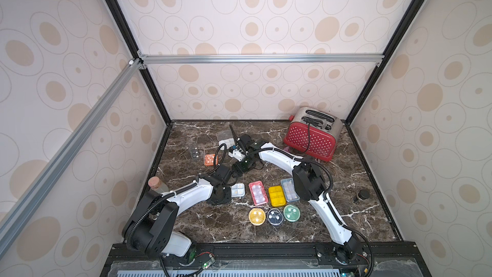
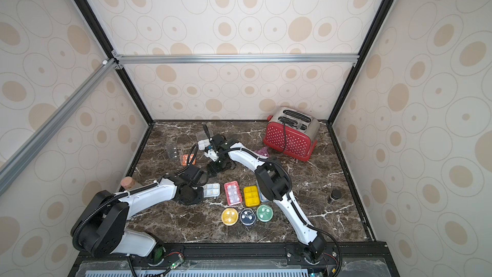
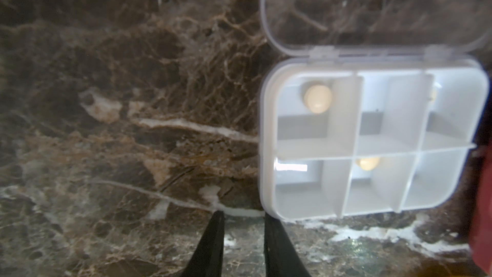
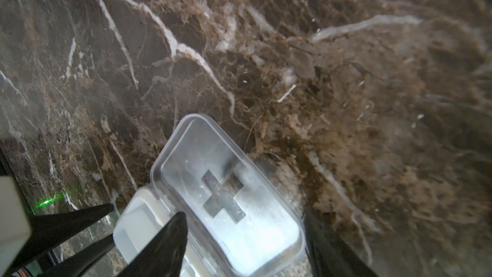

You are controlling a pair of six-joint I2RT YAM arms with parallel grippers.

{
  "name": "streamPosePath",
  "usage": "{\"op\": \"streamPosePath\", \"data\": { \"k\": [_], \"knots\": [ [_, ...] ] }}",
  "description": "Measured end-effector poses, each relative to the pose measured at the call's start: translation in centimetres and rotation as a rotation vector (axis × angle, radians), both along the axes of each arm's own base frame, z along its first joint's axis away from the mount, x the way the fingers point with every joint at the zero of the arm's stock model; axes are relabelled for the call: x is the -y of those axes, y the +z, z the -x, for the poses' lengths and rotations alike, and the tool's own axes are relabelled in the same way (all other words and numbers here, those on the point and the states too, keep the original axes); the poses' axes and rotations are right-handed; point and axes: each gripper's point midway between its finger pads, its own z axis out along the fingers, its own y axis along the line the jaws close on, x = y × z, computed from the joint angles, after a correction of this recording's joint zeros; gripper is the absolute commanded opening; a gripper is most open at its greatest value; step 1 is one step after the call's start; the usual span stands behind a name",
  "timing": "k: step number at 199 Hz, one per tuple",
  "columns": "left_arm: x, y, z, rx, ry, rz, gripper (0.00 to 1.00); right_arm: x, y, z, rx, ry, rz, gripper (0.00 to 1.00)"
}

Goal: Close pillboxes
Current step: Close the lid on the pillbox.

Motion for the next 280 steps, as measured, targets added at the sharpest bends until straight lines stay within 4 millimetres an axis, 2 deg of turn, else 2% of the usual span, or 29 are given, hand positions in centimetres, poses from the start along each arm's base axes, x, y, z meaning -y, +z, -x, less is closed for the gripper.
{"op": "streamPosePath", "data": {
  "k": [57, 120, 172, 221, 280],
  "knots": [
    [0.2, 0.0, -0.1, -0.002, -0.002, 0.003, 0.28, 0.6, 0.3, 0.0, -0.036, -0.024, -0.022, 0.68],
    [0.4, 0.1, -0.4, -0.001, -0.002, 0.009, 0.29, 0.1, 3.2, 0.4, -0.035, -0.013, -0.085, 0.65],
    [0.9, 0.2, -1.4, 0.027, -0.002, 0.024, 0.31, 0.3, 4.4, 2.9, -0.118, -0.002, -0.140, 0.64],
    [1.1, 0.3, -2.0, 0.056, 0.001, 0.032, 0.32, 0.9, 5.6, 4.2, -0.144, -0.013, -0.160, 0.64],
    [0.6, 0.4, -2.4, 0.108, 0.042, 0.027, 0.33, 1.0, 6.7, 6.7, -0.201, -0.039, -0.221, 0.65]
  ]
}}
